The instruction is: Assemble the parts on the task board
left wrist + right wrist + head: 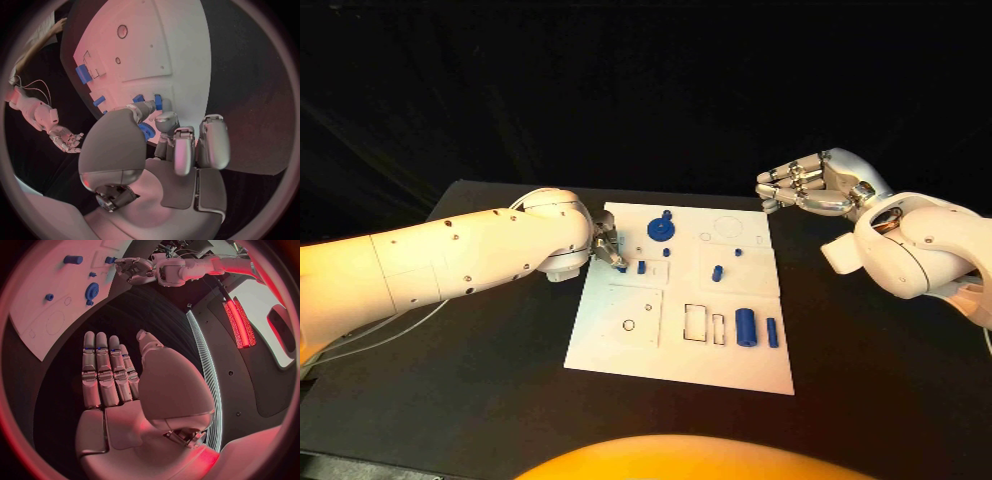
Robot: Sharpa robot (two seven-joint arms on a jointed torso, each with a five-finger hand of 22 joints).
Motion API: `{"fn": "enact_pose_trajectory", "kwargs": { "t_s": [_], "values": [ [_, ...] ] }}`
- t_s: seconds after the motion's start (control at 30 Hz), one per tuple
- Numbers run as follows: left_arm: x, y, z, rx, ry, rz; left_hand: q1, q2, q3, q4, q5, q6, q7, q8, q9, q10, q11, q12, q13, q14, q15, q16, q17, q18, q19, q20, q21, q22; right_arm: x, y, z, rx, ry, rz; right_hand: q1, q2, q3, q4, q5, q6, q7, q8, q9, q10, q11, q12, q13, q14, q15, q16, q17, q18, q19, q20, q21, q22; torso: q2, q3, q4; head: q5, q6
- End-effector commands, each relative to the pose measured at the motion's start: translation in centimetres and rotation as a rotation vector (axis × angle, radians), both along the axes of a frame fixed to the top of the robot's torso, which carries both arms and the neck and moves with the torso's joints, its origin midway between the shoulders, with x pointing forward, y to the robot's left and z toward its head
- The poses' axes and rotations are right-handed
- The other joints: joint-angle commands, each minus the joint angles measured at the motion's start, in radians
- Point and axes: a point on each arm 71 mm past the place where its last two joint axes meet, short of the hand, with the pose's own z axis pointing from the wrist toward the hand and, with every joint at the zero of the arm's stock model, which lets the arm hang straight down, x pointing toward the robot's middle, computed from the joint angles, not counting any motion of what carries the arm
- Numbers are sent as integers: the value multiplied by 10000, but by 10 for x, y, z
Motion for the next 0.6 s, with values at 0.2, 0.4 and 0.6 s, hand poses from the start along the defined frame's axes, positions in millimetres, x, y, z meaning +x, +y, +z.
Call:
{"fn": "enact_pose_trajectory", "kwargs": {
  "t_s": [0.2, 0.4, 0.6],
  "values": [
    [-4, -4, -5, 147, 308, -221, -87, 59, 1549, -1519, 29, 28, -127, 92, -19, 69, -17, 36, 15, 1074, -58, 32, 2634, -136, 81, 13, 63, 229, -1, 1, 0, -3, 32, 172, -43, 61, -4, -77, 35, -85, -14, -14, 12, -89, -4, 9, -14, -84, -1, -45, -10, -24, -22, 68, -66, -10, 5, 3, 4, -17, 19],
    [-3, -6, -6, 96, 327, -225, -704, -59, 1295, -1301, -11, 77, -225, 272, -104, 207, -64, 215, 180, 1074, -77, 32, 2634, -144, 94, 20, 76, 266, -1, 2, 0, 0, 31, 181, -43, 61, -4, -77, 35, -85, -14, -14, 12, -89, -4, 9, -14, -84, -1, -45, -10, -24, -22, 68, -66, -10, 3, 4, -2, -12, -5],
    [-2, -7, -6, 128, 301, -218, -1184, -196, 660, -871, -23, 179, -326, 379, -299, 263, -145, 328, 270, 1074, -146, 32, 2634, -156, 130, -23, 102, 329, -1, 2, 0, 2, 34, 187, -60, 67, -13, -82, 48, -85, -13, -12, 13, -90, -3, 10, -15, -85, 0, -44, -19, -23, -18, 70, -73, -28, 3, -1, -8, -21, -16]
  ]
}}
